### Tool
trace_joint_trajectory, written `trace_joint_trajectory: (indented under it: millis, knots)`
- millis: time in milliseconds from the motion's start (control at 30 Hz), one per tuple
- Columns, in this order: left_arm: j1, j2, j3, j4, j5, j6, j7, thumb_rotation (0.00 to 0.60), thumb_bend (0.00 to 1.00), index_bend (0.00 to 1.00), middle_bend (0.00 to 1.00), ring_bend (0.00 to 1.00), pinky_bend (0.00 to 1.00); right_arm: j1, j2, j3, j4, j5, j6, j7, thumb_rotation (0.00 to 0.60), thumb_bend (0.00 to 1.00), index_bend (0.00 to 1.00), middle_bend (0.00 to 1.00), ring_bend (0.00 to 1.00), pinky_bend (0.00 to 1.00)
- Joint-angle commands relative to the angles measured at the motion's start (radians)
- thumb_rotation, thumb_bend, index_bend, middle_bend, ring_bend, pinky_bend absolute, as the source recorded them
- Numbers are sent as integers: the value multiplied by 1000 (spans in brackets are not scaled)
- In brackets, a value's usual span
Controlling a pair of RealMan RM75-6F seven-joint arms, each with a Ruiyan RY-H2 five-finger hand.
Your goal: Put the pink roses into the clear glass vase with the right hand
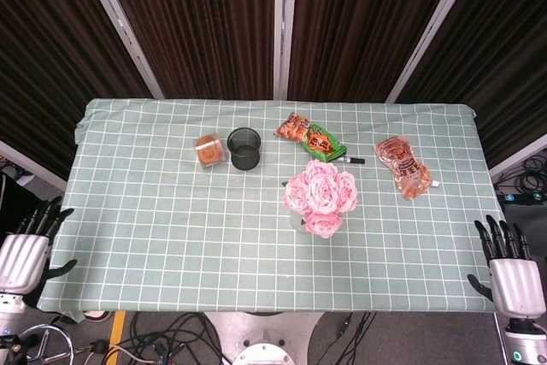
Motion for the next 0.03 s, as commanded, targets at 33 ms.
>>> trace_joint_trajectory:
  millis: [33]
  knots:
    - [2, -3, 1, 4, -1, 2, -5, 600, 80, 147, 12, 2, 183, -3, 1, 9, 0, -9, 6, 6, 600, 0, 0, 0, 0, 0]
